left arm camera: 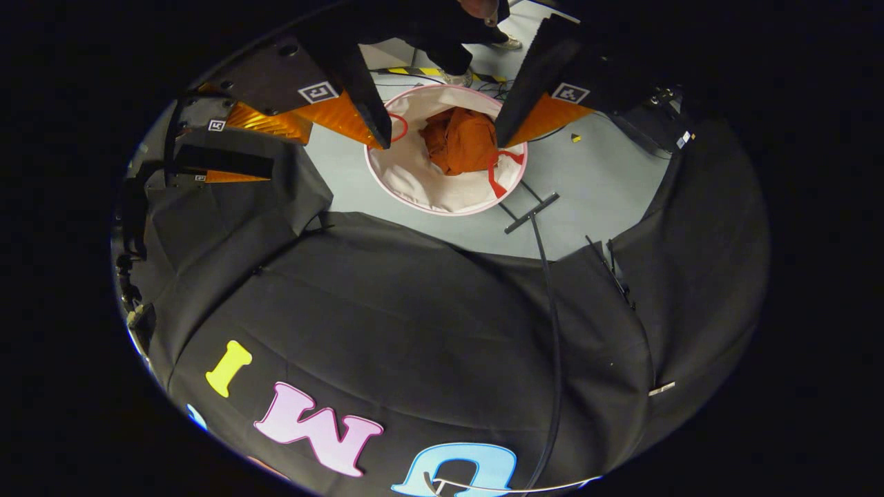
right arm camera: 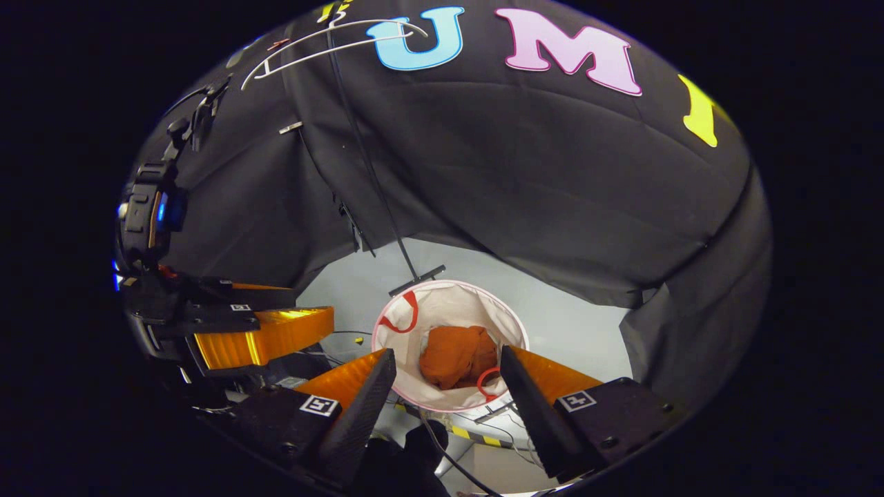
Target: Grasp the clothes on the hanger with both hands and then place them into the laundry hamper below.
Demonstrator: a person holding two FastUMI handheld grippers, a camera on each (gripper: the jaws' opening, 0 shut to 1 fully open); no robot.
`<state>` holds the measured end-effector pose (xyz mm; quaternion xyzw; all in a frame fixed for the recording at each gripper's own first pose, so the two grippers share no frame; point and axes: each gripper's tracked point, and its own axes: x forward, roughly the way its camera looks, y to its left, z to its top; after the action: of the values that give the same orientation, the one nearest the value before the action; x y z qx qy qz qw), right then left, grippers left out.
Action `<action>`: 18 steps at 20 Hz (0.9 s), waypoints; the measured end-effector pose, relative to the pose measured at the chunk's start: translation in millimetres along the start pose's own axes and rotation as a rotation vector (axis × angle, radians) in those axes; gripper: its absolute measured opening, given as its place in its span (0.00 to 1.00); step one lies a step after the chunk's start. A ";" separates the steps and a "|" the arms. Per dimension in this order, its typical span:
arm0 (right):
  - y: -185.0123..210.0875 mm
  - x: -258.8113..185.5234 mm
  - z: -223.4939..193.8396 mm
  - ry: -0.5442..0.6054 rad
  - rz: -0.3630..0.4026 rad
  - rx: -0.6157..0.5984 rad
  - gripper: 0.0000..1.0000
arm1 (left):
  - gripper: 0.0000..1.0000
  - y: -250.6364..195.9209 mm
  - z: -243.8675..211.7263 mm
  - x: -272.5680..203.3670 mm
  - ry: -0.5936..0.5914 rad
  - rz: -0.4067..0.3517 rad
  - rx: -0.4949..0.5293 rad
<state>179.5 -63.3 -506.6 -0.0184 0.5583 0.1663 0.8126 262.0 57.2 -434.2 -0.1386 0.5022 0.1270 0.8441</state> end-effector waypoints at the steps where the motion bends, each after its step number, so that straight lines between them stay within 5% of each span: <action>1: 4.8 -6.6 -1.2 -0.011 -0.011 0.002 0.99 | 0.95 -1.6 -0.6 -8.8 -0.014 -0.018 0.010; 9: 74.0 -86.8 -3.6 -0.171 -0.050 0.042 0.99 | 0.95 6.9 -13.3 -111.8 -0.158 -0.133 0.127; 18: 124.1 -243.6 14.3 -0.528 -0.164 0.122 0.98 | 0.95 30.1 6.1 -272.8 -0.503 -0.190 0.232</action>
<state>78.0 -3.9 -259.4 0.0294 0.3329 0.0654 0.9402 130.0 66.9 -193.7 -0.0519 0.2731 0.0194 0.9604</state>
